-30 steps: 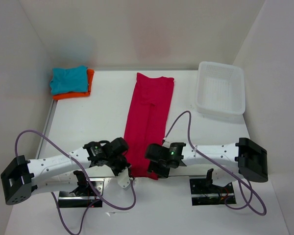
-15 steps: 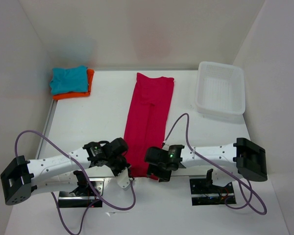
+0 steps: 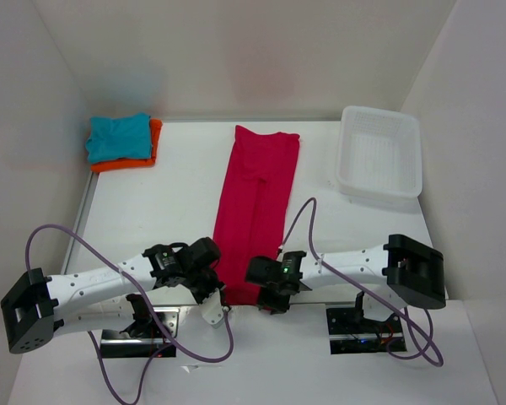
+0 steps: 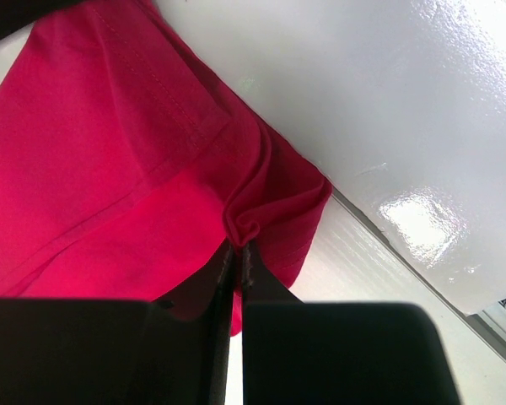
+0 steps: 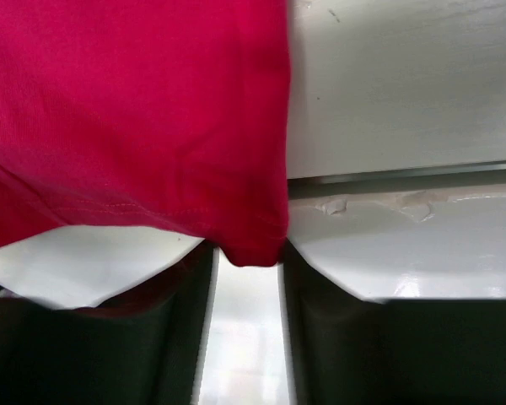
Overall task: Fold and stack the t-shirts
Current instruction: Grab the bottom of the folded rectangular tshirt with both arms
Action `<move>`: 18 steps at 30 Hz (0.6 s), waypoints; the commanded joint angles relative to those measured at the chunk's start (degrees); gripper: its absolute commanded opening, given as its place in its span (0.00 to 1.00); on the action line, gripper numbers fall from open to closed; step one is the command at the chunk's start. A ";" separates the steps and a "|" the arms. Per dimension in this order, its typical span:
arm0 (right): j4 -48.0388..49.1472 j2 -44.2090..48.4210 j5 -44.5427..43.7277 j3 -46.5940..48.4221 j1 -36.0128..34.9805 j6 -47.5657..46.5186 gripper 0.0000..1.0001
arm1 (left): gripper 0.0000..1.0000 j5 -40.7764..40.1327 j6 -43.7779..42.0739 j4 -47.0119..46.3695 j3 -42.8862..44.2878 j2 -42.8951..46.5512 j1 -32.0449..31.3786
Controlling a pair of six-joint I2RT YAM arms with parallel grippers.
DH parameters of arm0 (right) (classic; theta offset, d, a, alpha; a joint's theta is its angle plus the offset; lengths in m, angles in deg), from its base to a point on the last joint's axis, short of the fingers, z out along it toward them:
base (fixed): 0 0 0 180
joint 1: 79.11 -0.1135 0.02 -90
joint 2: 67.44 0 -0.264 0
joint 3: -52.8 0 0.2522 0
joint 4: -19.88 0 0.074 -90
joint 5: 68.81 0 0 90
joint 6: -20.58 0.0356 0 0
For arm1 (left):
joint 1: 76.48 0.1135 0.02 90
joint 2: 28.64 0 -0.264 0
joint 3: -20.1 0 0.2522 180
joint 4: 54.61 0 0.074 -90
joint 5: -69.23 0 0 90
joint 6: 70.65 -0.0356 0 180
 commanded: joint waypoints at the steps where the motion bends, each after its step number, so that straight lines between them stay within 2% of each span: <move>1: 1.01 -0.77 -2.59 1.68 0.49 0.36 0.37 | 0.02 2.65 0.69 1.01 -0.45 0.86 0.19; 5: 0.40 0.02 -3.12 1.68 0.49 0.36 0.15 | 0.02 2.65 1.31 1.01 -0.45 1.38 0.19; 8: -0.31 1.08 -3.65 1.68 0.49 0.36 0.06 | 0.01 3.17 2.63 0.49 -0.45 1.38 0.19; 12: -1.71 3.00 -4.70 2.99 1.72 0.36 0.00 | 0.01 0.64 7.89 -1.88 0.78 1.91 0.19; 18: -6.71 11.17 -9.01 4.05 6.99 -3.93 0.00 | 0.00 -2.45 17.47 -3.03 6.65 1.57 7.99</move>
